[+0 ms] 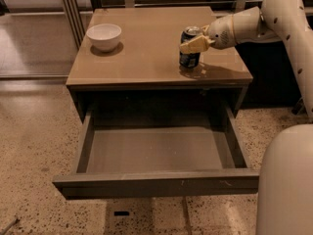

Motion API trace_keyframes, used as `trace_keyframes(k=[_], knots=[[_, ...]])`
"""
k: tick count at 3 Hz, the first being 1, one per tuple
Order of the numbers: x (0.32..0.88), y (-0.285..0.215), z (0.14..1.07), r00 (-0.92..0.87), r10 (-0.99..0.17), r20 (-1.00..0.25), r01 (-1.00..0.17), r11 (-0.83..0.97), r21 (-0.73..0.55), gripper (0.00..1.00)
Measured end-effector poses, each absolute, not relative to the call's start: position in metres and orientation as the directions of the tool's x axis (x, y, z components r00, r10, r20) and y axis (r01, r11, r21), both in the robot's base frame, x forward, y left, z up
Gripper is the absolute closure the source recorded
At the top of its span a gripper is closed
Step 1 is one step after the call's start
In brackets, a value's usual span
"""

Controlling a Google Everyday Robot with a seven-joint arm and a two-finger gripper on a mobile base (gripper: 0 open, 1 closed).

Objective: Pick pepsi can from top drawer and place on counter

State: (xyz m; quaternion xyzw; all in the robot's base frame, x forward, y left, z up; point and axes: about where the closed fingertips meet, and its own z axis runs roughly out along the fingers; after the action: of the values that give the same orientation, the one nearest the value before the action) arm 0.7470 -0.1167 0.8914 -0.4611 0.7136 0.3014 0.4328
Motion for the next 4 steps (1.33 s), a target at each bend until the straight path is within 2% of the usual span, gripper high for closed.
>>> trace_keyframes(k=[2, 3, 4], knots=[[0.7496, -0.1183, 0.8693, -0.223, -0.37, -0.902, -0.92, 0.386, 0.069, 1.0], [0.7496, -0.1182, 0.8729, -0.223, -0.37, -0.902, -0.92, 0.386, 0.069, 0.81], [0.7496, -0.1182, 0.8728, -0.223, -0.37, -0.902, -0.92, 0.386, 0.069, 0.58]])
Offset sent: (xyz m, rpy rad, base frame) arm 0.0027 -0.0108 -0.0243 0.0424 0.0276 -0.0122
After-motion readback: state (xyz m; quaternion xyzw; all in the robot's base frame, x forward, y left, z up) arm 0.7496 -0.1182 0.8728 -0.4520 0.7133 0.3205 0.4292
